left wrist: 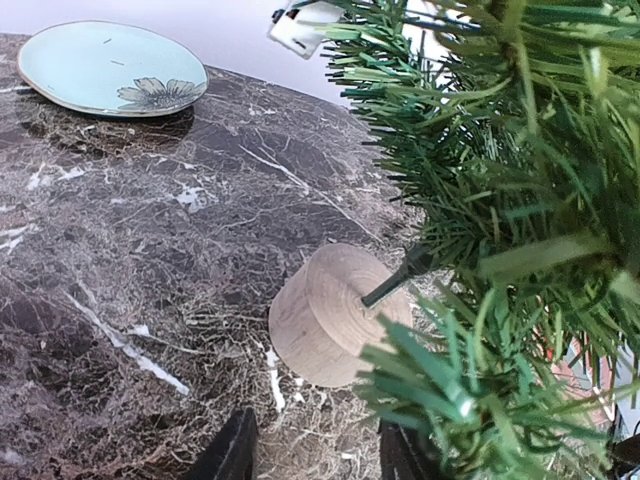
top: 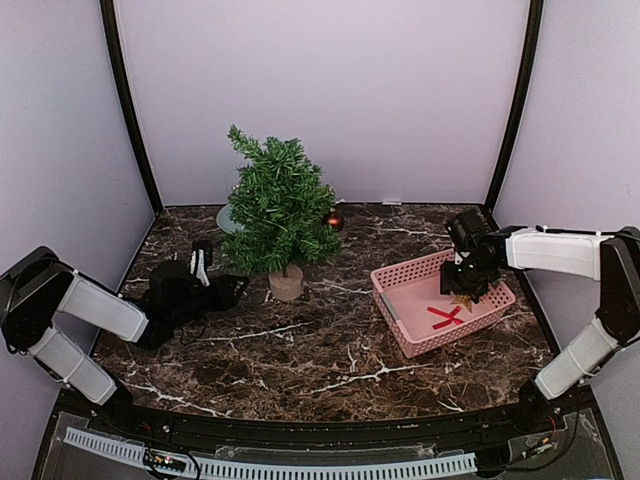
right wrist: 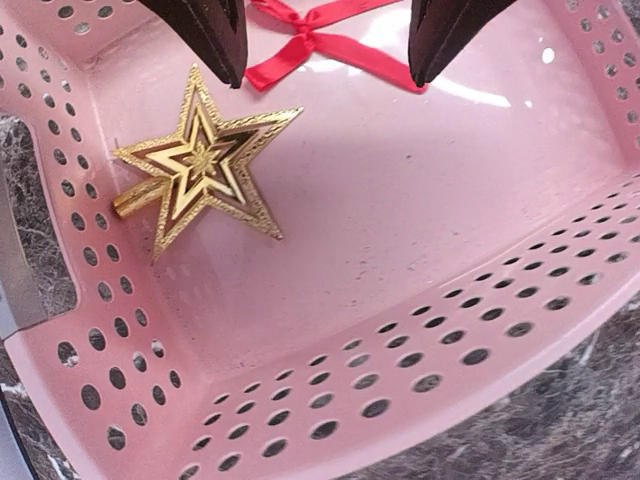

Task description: Decorate the small christmas tree

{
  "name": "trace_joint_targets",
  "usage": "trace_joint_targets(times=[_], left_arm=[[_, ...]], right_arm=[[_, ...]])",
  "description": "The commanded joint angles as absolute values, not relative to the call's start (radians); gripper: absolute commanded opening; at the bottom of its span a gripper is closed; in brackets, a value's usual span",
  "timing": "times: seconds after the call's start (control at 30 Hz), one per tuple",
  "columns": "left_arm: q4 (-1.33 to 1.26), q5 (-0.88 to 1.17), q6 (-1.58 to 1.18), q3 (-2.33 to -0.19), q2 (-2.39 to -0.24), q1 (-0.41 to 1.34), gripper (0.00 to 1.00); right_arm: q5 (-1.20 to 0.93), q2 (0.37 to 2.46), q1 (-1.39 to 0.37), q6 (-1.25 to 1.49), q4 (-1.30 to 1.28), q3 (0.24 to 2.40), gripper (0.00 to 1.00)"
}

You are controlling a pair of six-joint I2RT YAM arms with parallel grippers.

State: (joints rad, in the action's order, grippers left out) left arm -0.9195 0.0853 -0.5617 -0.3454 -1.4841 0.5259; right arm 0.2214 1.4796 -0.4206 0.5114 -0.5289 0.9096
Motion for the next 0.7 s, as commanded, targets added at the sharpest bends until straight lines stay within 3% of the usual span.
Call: trace_joint_targets(times=[0.0,0.1,0.27,0.67], left_arm=[[-0.882,0.083,-0.510,-0.372,-1.448,0.522,0.43],[-0.871,0.075,-0.498,-0.376,-1.440,0.522,0.43],[-0.879,0.071,-0.497,-0.382,-1.446,0.522,0.43],[-0.882,0.081,-0.489,-0.416,-1.493,0.521,0.43]], right_arm=[[0.263,1.548,-0.362,0.428,-0.547,0.969,0.55],[0.232,1.586,-0.319,0.420,-0.541,0.968,0.57],[0.105,1.644,-0.256,0.439,-0.479,0.957,0.68],[-0.314,1.745,-0.276,0.332,-0.335,1.034,0.57]])
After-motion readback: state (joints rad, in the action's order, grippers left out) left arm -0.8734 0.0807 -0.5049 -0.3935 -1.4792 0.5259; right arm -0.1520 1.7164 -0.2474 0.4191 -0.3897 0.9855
